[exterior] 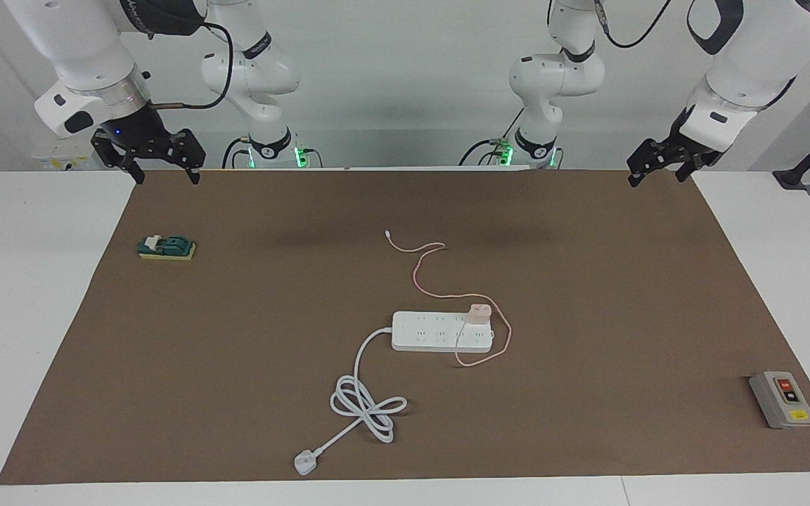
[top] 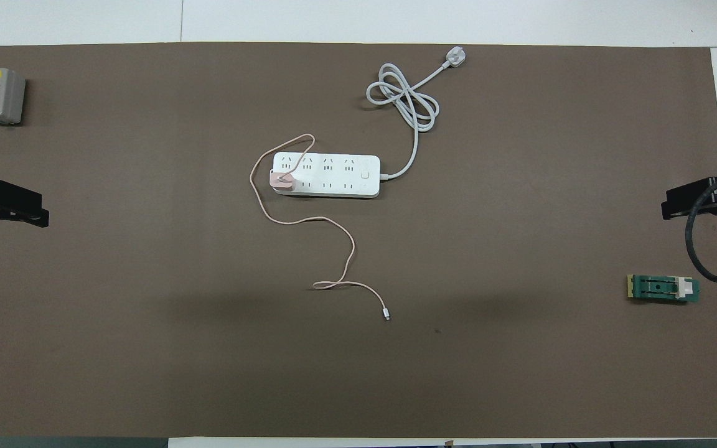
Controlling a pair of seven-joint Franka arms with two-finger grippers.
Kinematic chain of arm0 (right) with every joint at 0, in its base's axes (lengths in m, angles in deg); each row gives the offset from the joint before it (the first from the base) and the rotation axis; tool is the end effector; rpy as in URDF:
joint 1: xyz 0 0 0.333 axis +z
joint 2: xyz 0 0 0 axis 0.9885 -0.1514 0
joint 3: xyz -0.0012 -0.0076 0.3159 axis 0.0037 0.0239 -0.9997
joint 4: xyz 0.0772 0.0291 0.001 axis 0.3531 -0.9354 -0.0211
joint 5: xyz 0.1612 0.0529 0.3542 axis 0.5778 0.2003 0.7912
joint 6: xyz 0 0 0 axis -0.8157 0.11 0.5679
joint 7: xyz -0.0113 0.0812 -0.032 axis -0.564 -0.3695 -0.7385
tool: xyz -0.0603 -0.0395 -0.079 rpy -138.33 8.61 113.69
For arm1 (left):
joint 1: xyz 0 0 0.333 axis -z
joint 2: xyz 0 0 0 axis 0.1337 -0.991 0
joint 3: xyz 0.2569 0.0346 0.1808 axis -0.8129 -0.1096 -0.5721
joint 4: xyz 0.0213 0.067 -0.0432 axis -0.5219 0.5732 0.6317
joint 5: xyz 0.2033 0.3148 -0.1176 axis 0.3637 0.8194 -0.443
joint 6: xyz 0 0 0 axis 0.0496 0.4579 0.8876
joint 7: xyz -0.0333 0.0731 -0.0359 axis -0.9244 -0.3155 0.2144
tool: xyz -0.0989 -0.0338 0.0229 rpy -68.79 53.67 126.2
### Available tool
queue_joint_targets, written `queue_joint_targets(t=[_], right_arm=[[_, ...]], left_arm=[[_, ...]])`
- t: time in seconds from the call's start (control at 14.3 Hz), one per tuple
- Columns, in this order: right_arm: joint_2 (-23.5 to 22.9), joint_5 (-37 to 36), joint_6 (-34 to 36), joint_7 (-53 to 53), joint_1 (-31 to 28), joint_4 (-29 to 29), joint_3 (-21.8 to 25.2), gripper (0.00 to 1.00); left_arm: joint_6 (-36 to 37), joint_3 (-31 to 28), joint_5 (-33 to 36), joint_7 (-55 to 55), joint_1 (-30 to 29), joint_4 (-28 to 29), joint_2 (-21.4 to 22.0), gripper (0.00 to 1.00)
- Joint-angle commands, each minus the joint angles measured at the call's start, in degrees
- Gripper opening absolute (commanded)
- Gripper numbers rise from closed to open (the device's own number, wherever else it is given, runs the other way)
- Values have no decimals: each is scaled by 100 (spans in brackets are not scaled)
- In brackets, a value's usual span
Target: Plug charger into power strip
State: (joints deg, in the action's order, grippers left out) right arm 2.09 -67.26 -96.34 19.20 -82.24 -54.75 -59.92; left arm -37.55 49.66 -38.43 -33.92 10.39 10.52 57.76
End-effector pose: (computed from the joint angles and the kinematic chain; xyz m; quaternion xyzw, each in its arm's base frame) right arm 0.5277 -0.0174 0.6262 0.9995 -0.0095 -0.0307 0.0080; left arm 0.5274 -0.0210 0.6171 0.9984 0.0083 -0.0557 0.0092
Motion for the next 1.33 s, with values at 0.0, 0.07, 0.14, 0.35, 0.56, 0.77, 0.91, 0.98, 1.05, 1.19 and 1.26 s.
queue_joint_targets(t=[0.0,0.07,0.14,0.35,0.56,0.77,0.91,0.98,1.05,1.19,1.26], right_arm=[[12,111,37,-116,-90,30,-26,100],[12,102,37,-116,-90,30,-26,100],[12,102,54,-116,-90,30,-26,100],[12,102,45,-116,-90,30,-26,100],[21,102,45,-116,-81,30,-26,100],[12,102,37,-107,-81,30,-26,100],[12,102,28,-107,-73,30,-35,100],[12,102,28,-116,-73,30,-35,100],[12,102,28,-116,-73,30,-35,100],[12,102,28,-116,-81,30,-35,100],[12,102,28,-116,-81,30,-35,100]], left_arm=[[-51,-51,-168,336,37,199,165,100],[-52,-60,-168,337,46,199,174,100],[-52,-60,-168,355,54,225,200,100],[-52,-60,-160,372,63,331,262,100],[-218,-43,-142,302,63,331,253,100],[-298,-51,-98,-58,63,331,244,100],[-271,-43,-89,-50,63,331,253,100],[-289,-43,-72,-49,63,348,262,100],[-289,-43,-37,-6,63,357,262,100],[-298,-34,86,3,72,375,262,100],[-298,-34,86,3,98,375,262,100]])
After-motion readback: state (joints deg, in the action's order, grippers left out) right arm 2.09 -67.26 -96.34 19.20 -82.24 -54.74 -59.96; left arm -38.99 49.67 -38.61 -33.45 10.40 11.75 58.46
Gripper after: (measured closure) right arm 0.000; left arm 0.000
